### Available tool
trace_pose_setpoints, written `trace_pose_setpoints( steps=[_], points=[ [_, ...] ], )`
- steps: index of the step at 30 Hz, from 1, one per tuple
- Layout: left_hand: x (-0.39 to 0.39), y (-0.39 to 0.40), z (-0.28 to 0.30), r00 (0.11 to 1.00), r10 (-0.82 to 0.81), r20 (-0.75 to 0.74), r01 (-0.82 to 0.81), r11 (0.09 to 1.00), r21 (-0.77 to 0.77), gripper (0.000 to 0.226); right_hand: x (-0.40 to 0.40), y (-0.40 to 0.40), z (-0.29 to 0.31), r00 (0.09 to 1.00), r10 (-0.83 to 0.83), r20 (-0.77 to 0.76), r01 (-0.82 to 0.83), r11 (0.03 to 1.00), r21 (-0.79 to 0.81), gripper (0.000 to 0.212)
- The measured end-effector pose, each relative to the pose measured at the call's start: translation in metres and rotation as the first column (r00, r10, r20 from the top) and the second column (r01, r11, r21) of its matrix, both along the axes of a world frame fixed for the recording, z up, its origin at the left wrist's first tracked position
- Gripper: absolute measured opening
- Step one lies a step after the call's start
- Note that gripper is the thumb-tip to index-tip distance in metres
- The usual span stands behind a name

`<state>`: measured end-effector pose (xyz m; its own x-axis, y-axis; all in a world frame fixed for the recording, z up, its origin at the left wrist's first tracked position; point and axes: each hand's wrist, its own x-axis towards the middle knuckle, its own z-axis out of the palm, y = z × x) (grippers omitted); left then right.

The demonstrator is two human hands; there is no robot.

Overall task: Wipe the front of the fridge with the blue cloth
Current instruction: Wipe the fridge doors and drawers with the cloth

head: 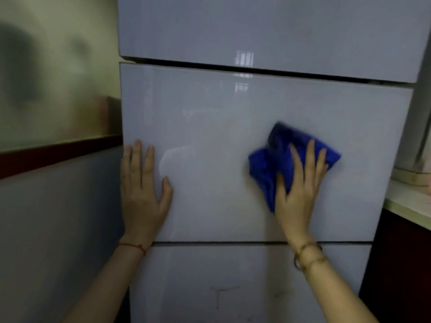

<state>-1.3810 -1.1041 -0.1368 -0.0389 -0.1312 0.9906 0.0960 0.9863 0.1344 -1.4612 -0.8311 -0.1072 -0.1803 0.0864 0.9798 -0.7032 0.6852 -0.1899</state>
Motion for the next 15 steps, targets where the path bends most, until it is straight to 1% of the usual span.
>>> trace_pose_setpoints(
  steps=[2, 3, 5, 7, 9, 10, 12, 13, 15],
  points=[
    [0.001, 0.001, -0.001, 1.000, 0.000, 0.009, 0.000, 1.000, 0.002, 0.059, 0.002, -0.025, 0.048, 0.998, 0.007, -0.055, -0.010, 0.999, -0.049, 0.047],
    [0.001, 0.001, 0.000, 1.000, -0.005, 0.014, 0.005, 1.000, 0.005, 0.059, 0.004, -0.038, 0.064, 0.995, 0.013, -0.095, -0.016, 0.999, -0.029, 0.047],
    [0.002, 0.002, 0.001, 0.999, -0.015, 0.029, 0.015, 1.000, 0.014, 0.059, 0.010, -0.057, 0.069, 0.986, 0.036, -0.163, -0.021, 0.995, 0.093, 0.048],
    [0.003, 0.002, 0.000, 0.999, -0.015, 0.031, 0.014, 1.000, 0.022, 0.059, 0.015, -0.064, 0.038, 0.978, 0.085, -0.191, -0.032, 0.965, 0.262, 0.046],
    [0.006, 0.003, -0.013, 0.999, -0.018, 0.035, 0.016, 0.999, 0.049, 0.057, 0.017, -0.061, -0.012, 0.975, 0.140, -0.170, -0.056, 0.903, 0.425, 0.044],
    [0.009, 0.005, -0.029, 0.998, -0.026, 0.050, 0.022, 0.998, 0.067, 0.057, 0.016, -0.056, -0.036, 0.977, 0.157, -0.146, -0.069, 0.875, 0.480, 0.046],
    [0.018, 0.010, -0.071, 0.993, -0.047, 0.108, 0.037, 0.995, 0.089, 0.057, 0.018, -0.043, -0.070, 0.976, 0.200, -0.084, -0.126, 0.839, 0.529, 0.051],
    [0.024, 0.014, -0.094, 0.988, -0.061, 0.144, 0.048, 0.994, 0.097, 0.058, 0.021, -0.036, -0.079, 0.970, 0.240, -0.033, -0.187, 0.829, 0.527, 0.048],
    [0.035, 0.020, -0.135, 0.974, -0.093, 0.205, 0.070, 0.991, 0.117, 0.060, 0.034, -0.019, -0.091, 0.946, 0.319, 0.063, -0.312, 0.835, 0.452, 0.036]
  ],
)
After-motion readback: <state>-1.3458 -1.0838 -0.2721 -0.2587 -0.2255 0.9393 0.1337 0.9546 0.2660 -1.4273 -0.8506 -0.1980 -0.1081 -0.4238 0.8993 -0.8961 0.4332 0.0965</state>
